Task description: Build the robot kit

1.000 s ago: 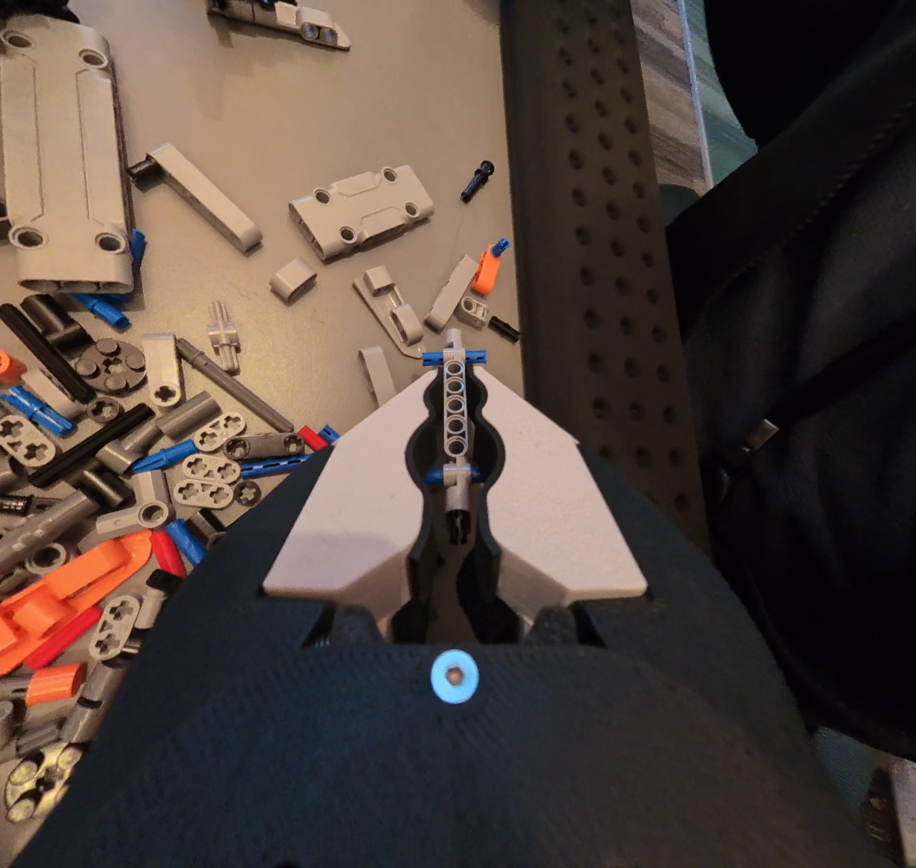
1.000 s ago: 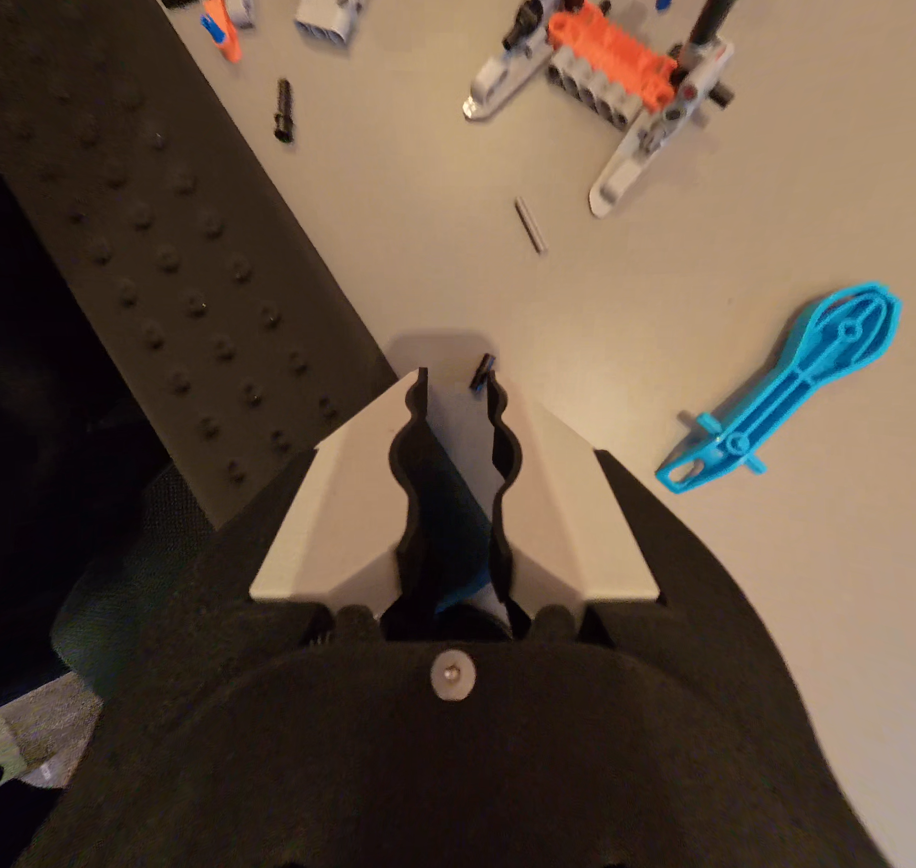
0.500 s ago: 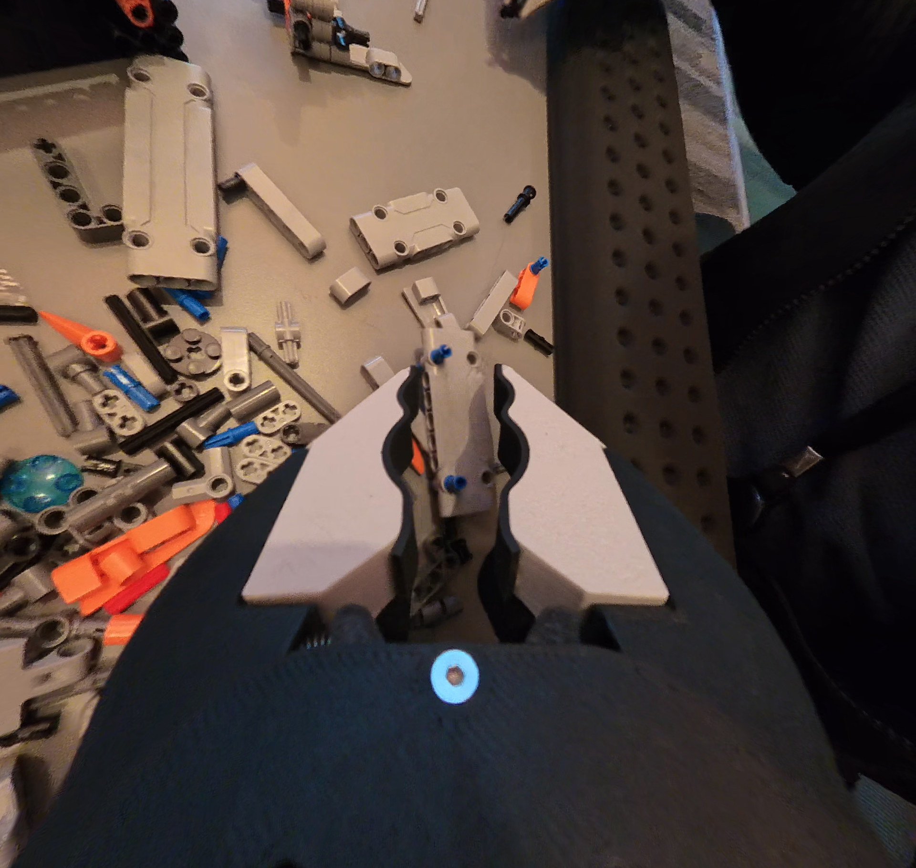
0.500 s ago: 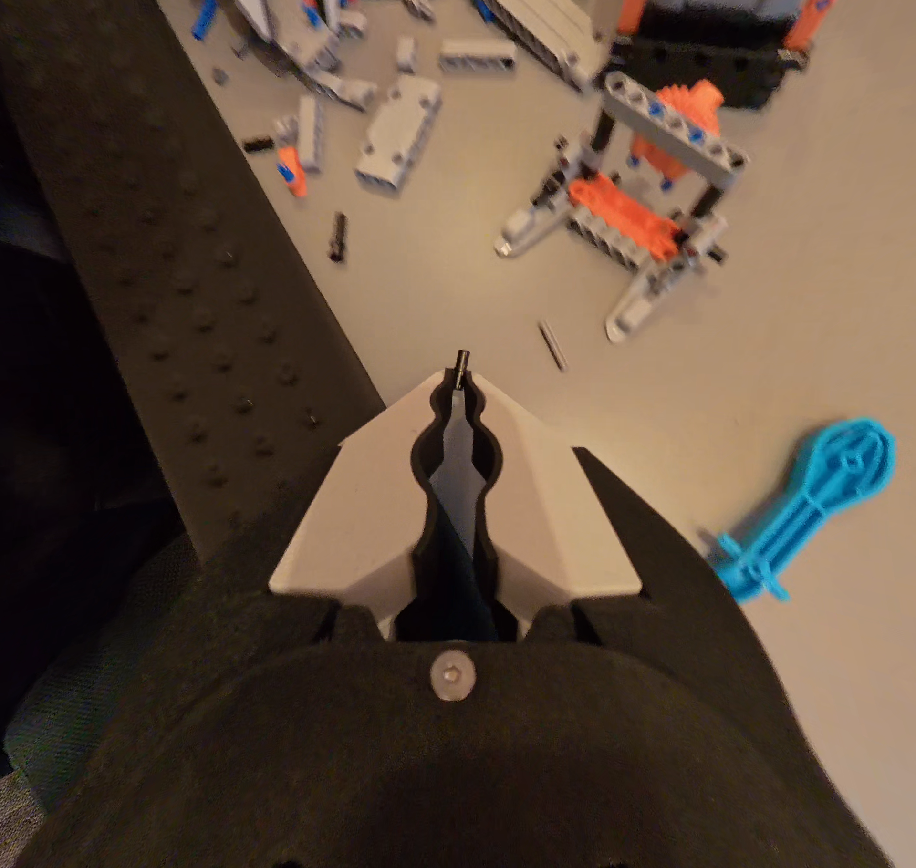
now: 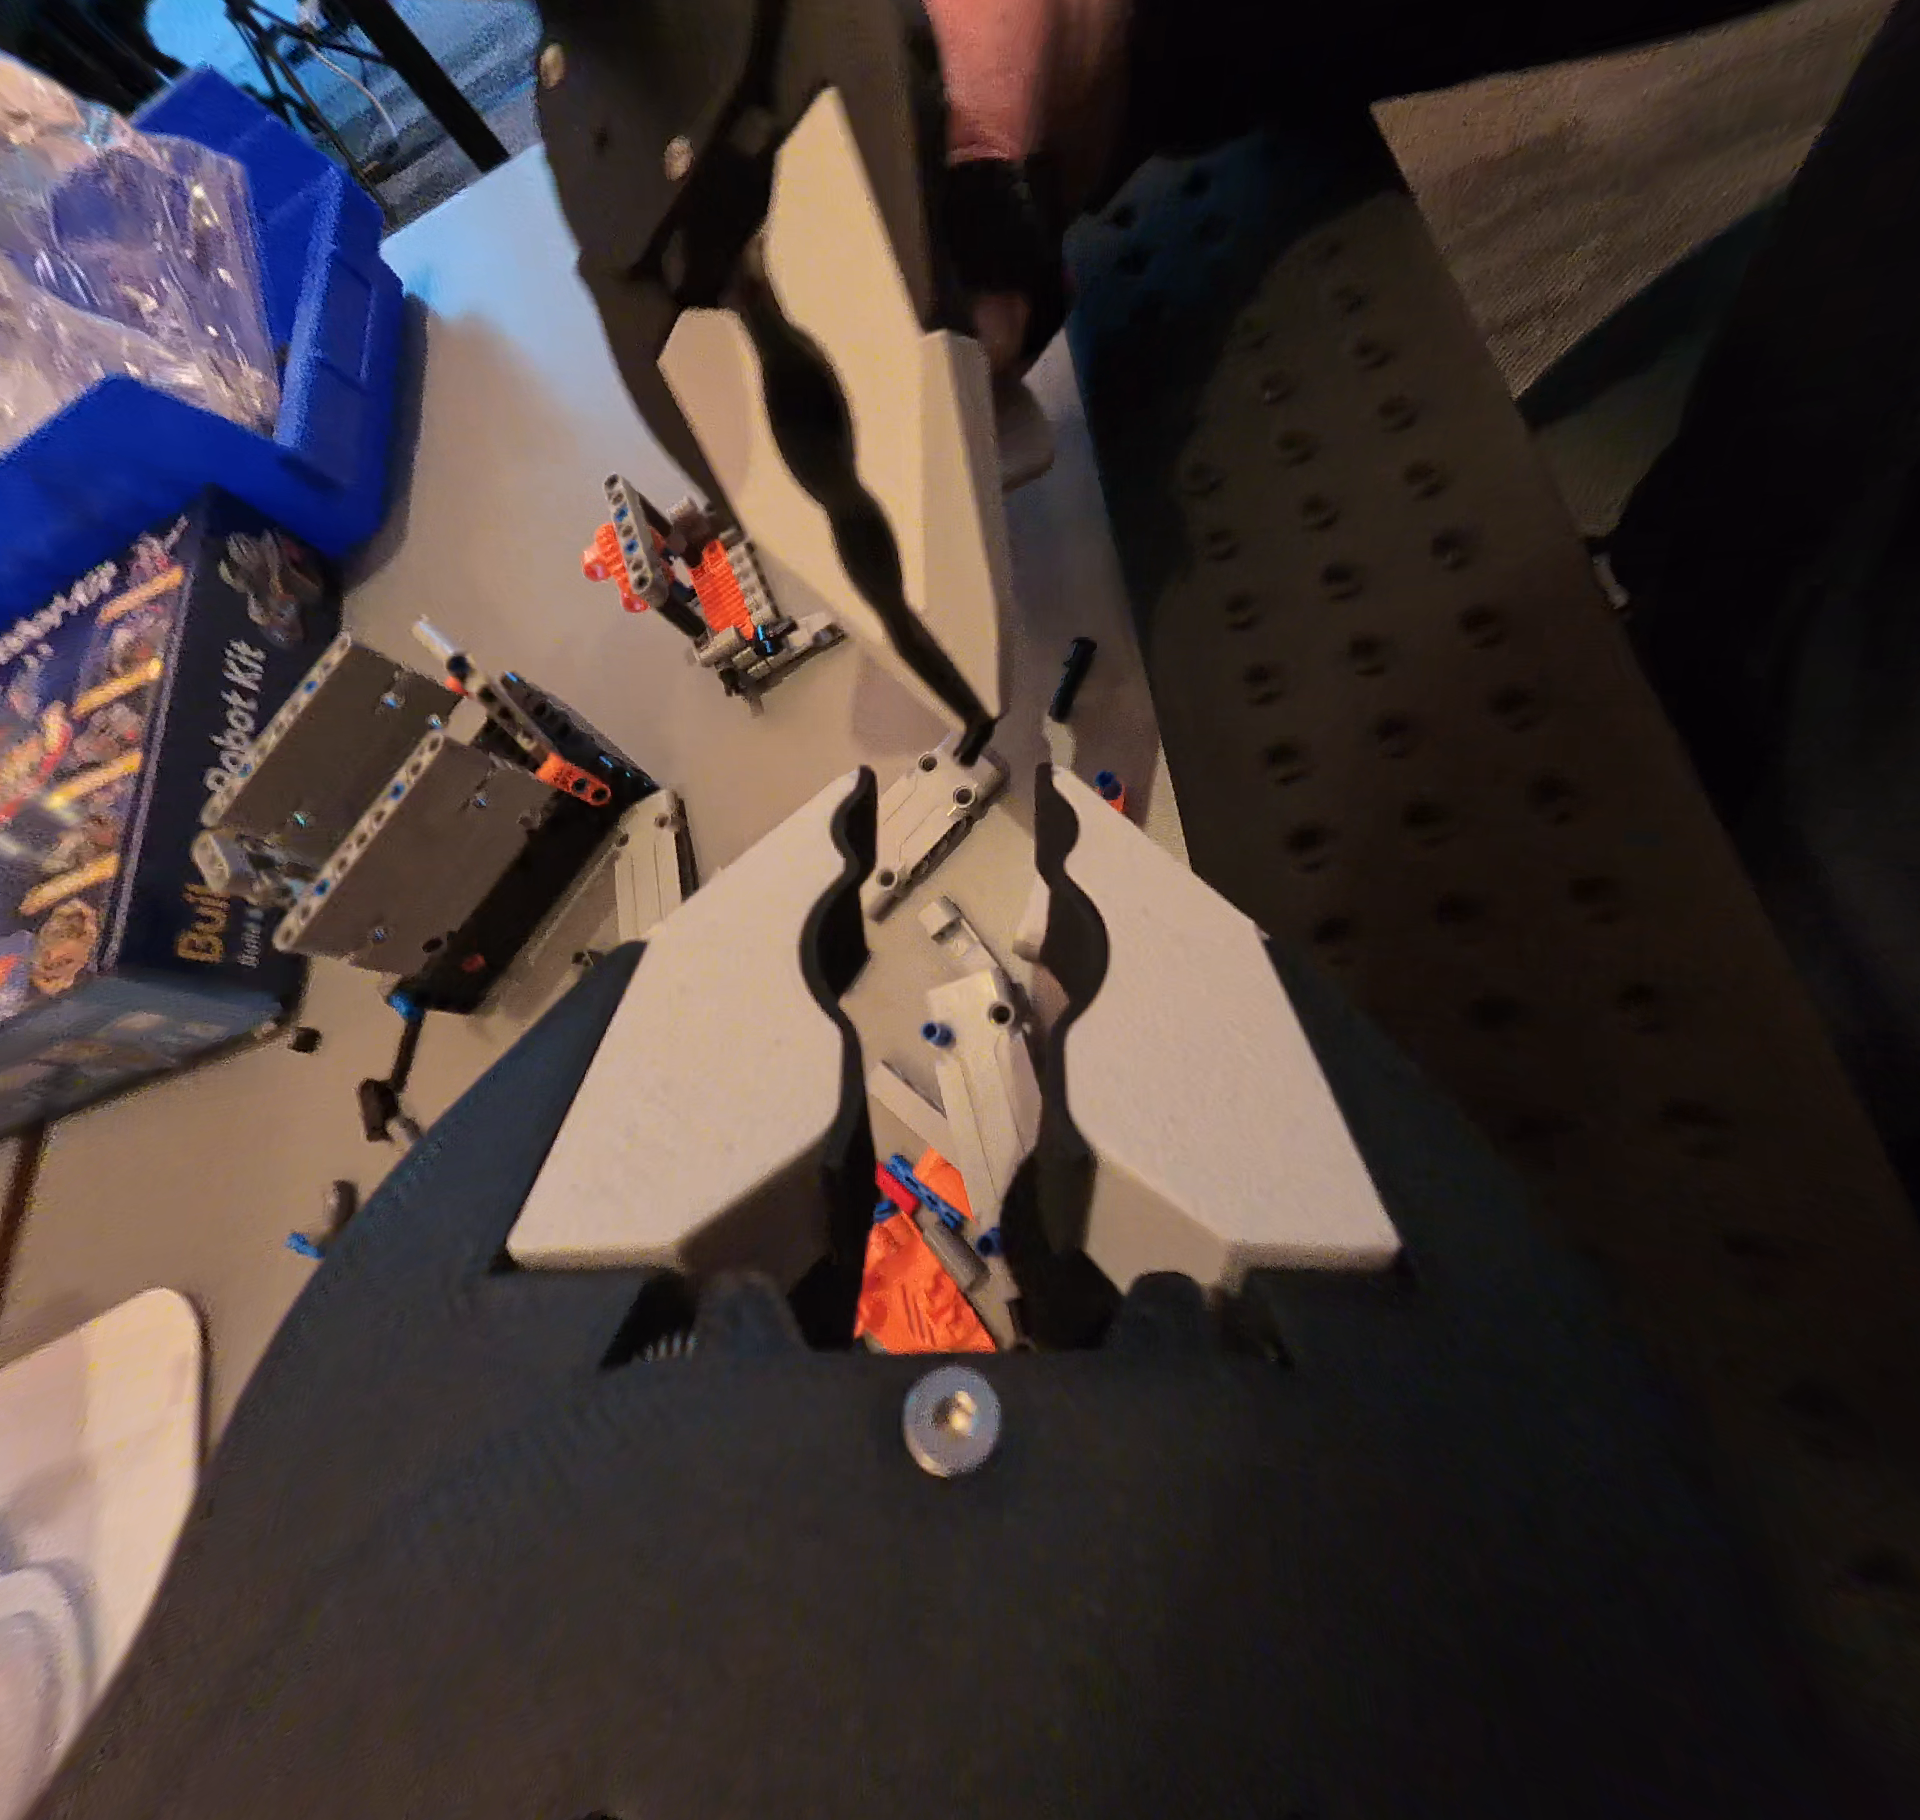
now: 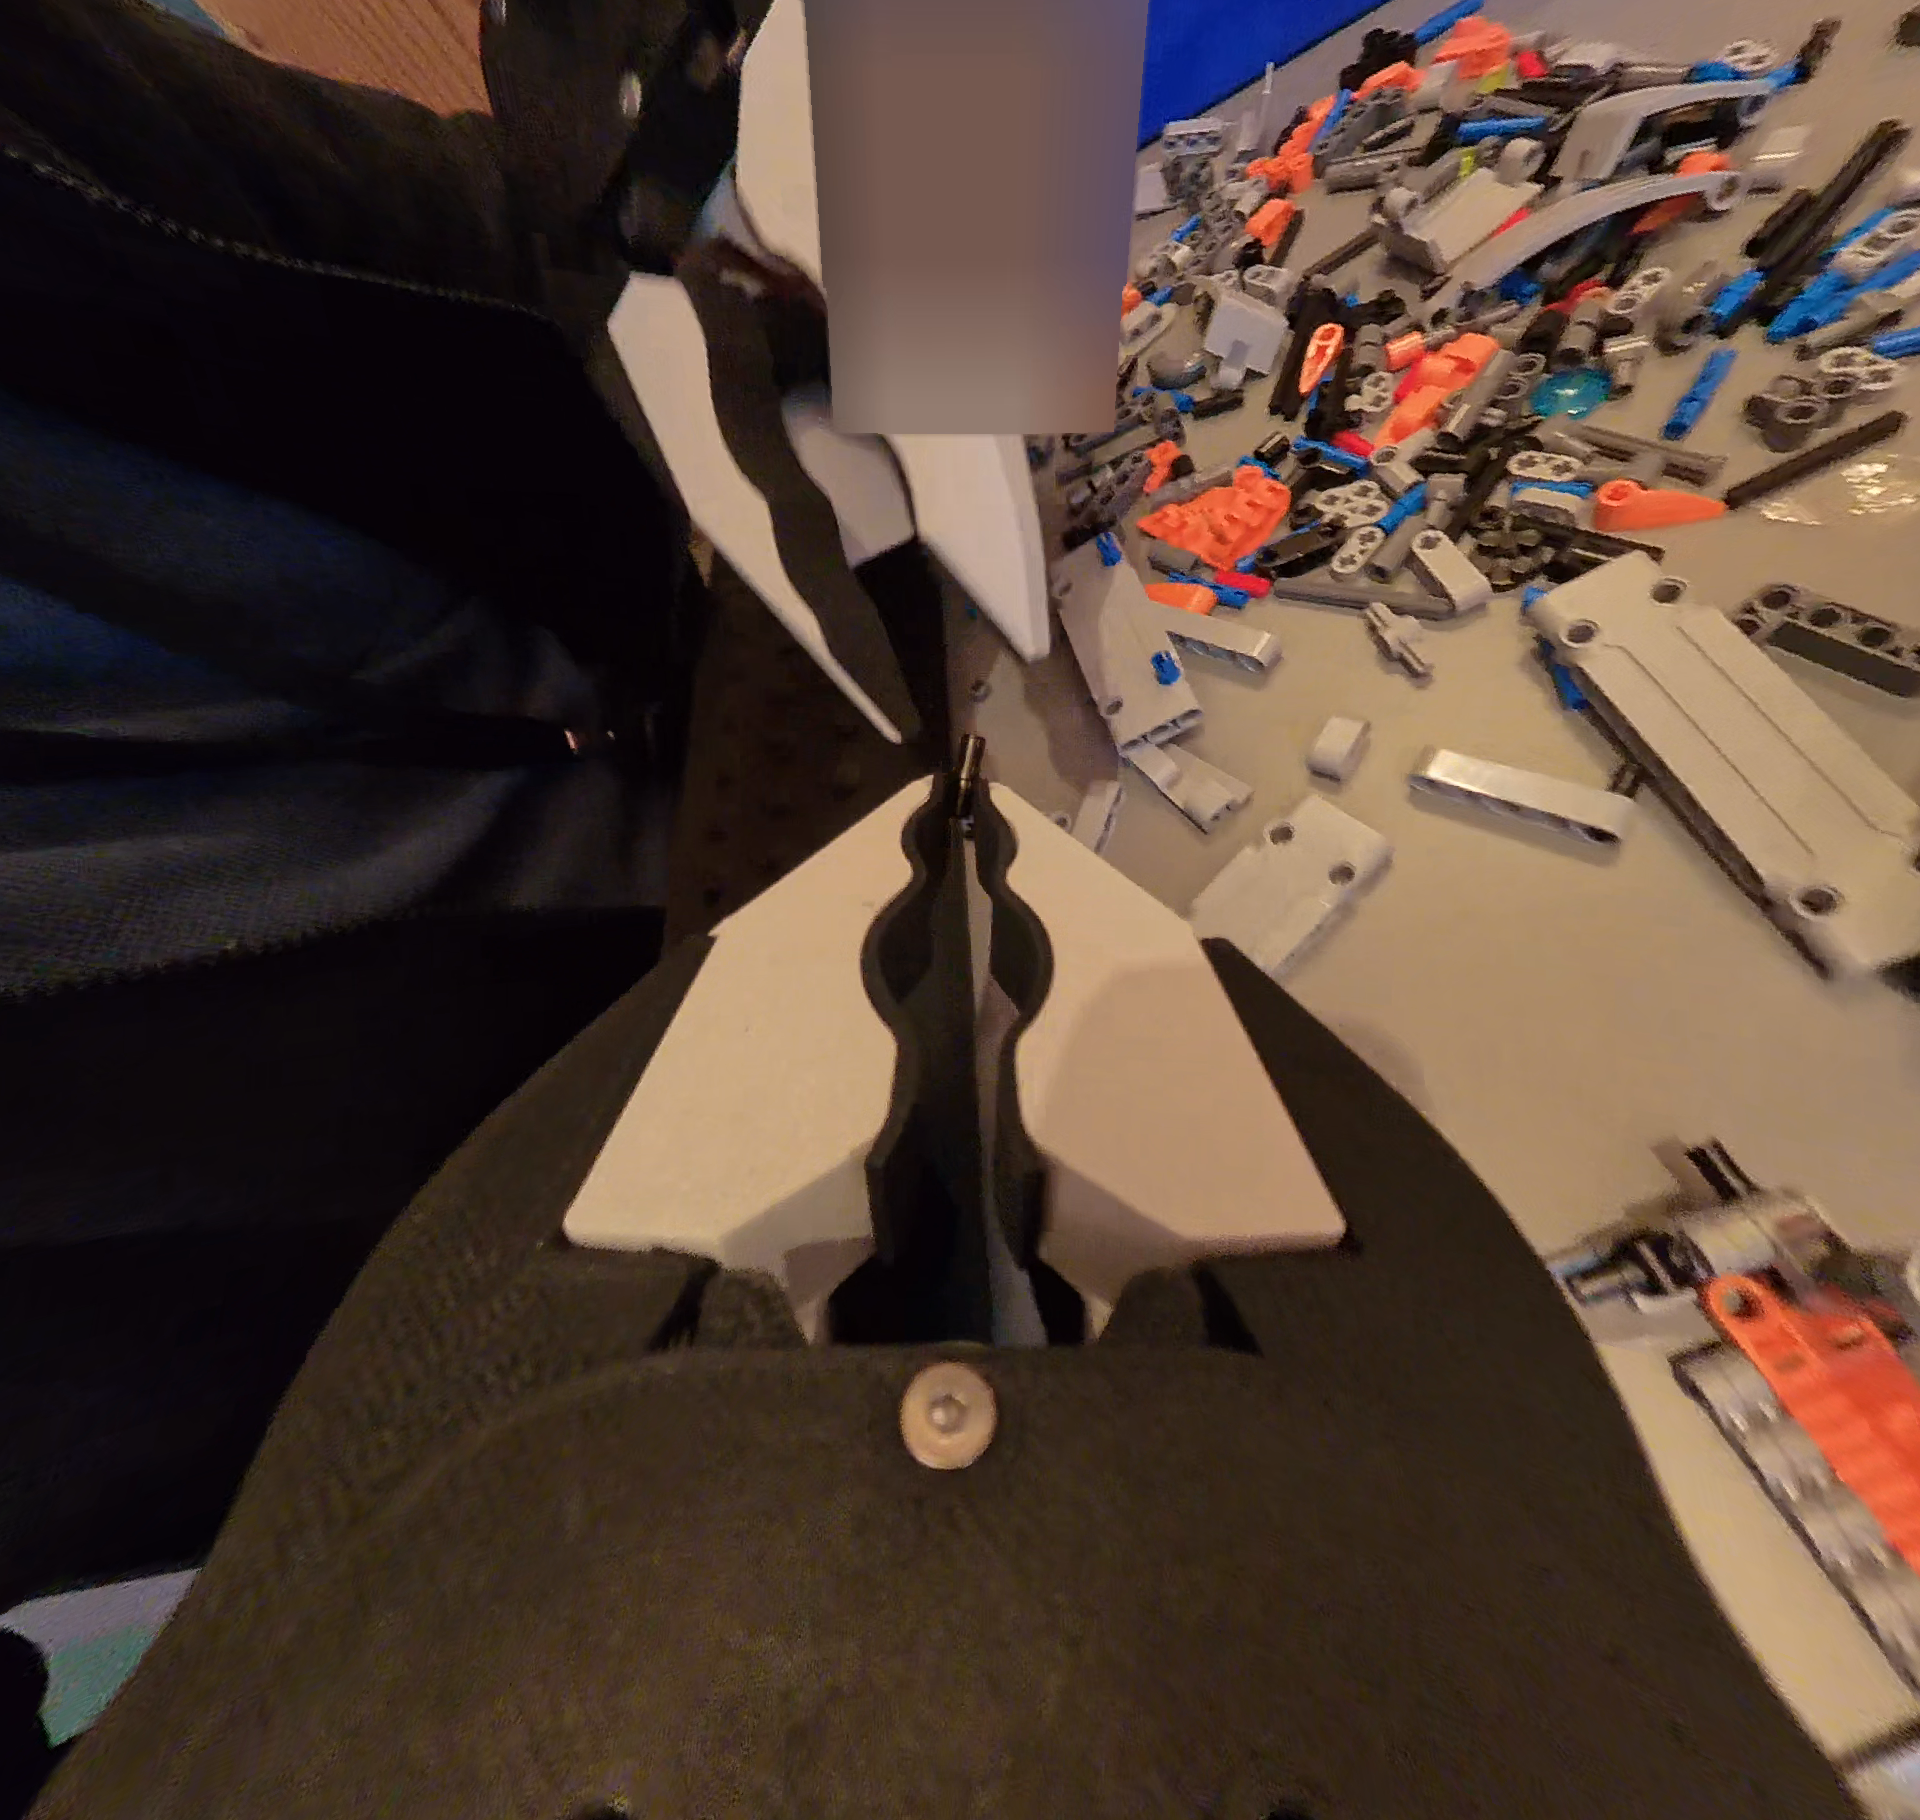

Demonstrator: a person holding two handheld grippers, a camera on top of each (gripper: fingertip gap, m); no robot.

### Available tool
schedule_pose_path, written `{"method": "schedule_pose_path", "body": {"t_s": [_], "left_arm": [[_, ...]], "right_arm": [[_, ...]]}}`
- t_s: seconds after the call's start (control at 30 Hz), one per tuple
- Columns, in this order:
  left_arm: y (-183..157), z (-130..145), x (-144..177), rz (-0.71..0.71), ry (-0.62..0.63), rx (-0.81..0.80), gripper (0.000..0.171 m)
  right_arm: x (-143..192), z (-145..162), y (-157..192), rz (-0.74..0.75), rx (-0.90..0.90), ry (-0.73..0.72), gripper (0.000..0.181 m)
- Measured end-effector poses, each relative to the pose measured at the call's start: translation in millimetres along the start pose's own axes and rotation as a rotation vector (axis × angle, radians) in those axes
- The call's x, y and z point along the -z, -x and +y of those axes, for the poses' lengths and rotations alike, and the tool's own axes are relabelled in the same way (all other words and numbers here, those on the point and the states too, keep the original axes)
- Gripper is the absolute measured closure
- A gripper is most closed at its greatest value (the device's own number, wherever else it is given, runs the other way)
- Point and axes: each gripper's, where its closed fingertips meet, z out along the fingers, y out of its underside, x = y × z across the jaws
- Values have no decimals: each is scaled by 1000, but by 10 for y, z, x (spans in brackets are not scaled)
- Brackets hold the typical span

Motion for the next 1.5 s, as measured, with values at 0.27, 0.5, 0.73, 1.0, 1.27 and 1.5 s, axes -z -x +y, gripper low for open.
{"method": "schedule_pose_path", "body": {"t_s": [0.27,0.5,0.73,1.0,1.27,1.5], "left_arm": [[-26,20,-66,-73,45,-116,168],[177,-63,32,-209,21,-85,170],[224,-111,49,-278,40,-125,170],[204,192,52,-164,152,-2,151],[-53,811,-93,62,346,231,130],[-36,731,-148,42,281,232,148]], "right_arm": [[-40,-90,58,-79,-28,-32,179],[82,-279,-27,-44,-116,-234,170],[112,-380,16,-66,-138,-340,177],[129,-331,-97,23,-112,-328,179],[45,-205,-198,90,-85,-243,180],[-7,-163,-229,152,-45,-198,180]]}}
